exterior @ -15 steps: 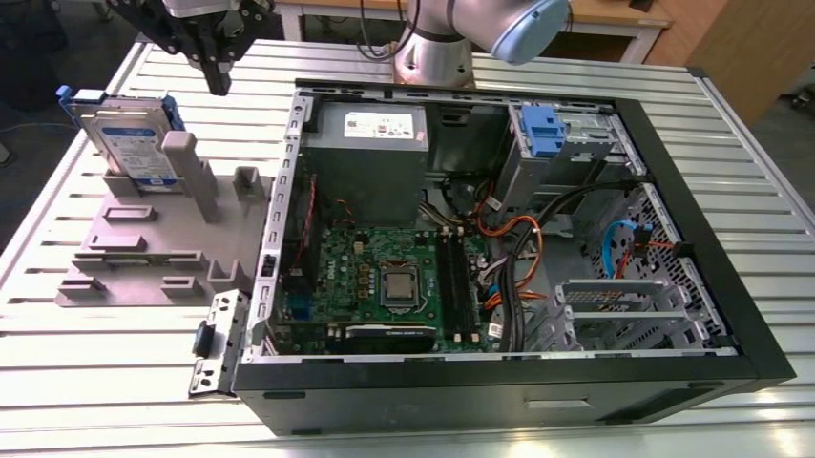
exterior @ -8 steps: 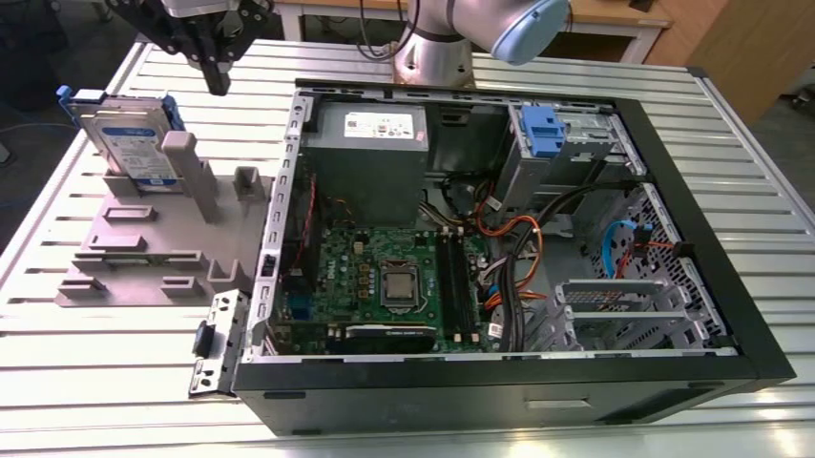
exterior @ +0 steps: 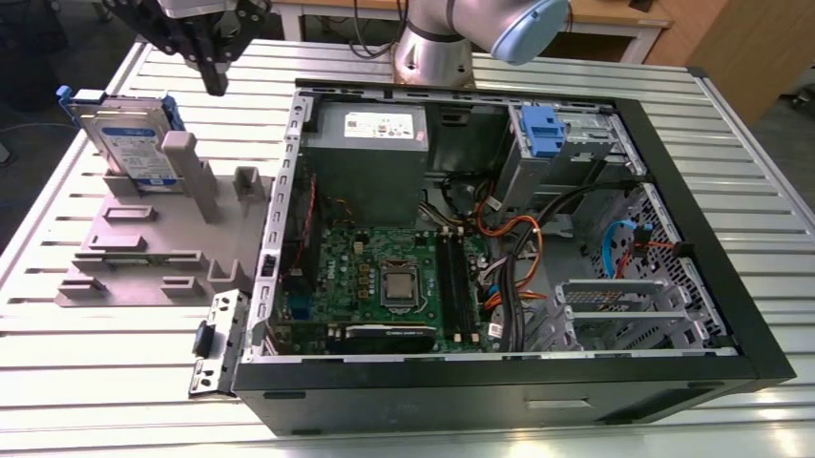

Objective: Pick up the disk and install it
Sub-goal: 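Reach for the disk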

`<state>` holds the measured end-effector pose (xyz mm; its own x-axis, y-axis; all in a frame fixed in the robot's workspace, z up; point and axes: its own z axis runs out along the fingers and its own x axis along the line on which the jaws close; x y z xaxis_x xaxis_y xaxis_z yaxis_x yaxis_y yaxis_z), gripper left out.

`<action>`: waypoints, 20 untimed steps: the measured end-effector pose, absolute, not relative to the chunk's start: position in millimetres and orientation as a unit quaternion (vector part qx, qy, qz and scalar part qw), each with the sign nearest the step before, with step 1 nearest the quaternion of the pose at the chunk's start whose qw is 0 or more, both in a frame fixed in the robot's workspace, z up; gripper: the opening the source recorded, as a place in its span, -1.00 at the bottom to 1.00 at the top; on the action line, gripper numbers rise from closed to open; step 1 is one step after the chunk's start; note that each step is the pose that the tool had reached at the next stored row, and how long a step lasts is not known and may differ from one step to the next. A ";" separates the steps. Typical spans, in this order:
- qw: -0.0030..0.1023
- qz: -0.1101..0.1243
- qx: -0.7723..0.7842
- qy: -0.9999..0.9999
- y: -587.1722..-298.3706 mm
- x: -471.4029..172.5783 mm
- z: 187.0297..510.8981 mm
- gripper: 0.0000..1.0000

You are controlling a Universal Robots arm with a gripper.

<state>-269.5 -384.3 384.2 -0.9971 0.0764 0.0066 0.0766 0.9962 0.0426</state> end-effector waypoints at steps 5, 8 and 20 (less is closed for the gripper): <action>0.003 -0.021 -0.038 -0.999 -384.2 -271.0 384.0 -0.79; 0.003 -0.021 -0.038 -0.999 -384.2 -271.7 383.9 -0.79; 0.003 -0.021 -0.038 -0.999 -384.2 -276.0 383.4 -0.79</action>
<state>-276.0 -384.2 383.4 -0.9971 0.0763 0.0067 0.0765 0.9962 0.0426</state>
